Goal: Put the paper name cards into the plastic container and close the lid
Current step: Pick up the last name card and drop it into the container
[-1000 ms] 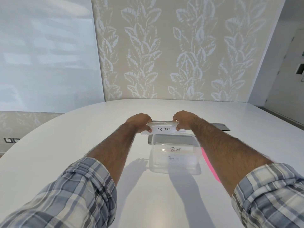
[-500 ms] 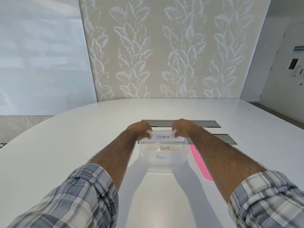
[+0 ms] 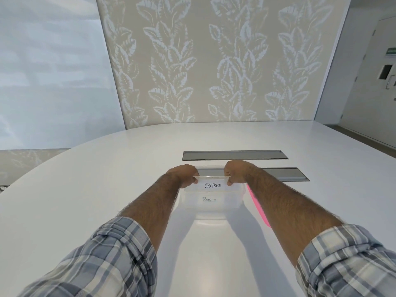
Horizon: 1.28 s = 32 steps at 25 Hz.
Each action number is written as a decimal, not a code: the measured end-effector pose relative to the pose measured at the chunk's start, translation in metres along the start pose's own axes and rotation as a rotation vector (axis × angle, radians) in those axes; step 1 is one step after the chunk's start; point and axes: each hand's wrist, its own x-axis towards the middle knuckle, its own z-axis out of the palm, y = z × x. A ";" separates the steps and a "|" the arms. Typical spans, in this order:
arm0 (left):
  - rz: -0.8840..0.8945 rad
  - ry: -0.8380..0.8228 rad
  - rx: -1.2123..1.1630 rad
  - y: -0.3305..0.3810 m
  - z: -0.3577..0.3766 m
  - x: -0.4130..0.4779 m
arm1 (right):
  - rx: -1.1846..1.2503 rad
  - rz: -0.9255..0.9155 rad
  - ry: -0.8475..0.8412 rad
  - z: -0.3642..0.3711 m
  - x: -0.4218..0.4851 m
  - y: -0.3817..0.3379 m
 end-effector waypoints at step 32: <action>0.041 -0.094 0.164 0.006 0.015 0.020 | -0.194 -0.094 -0.141 0.015 0.008 -0.016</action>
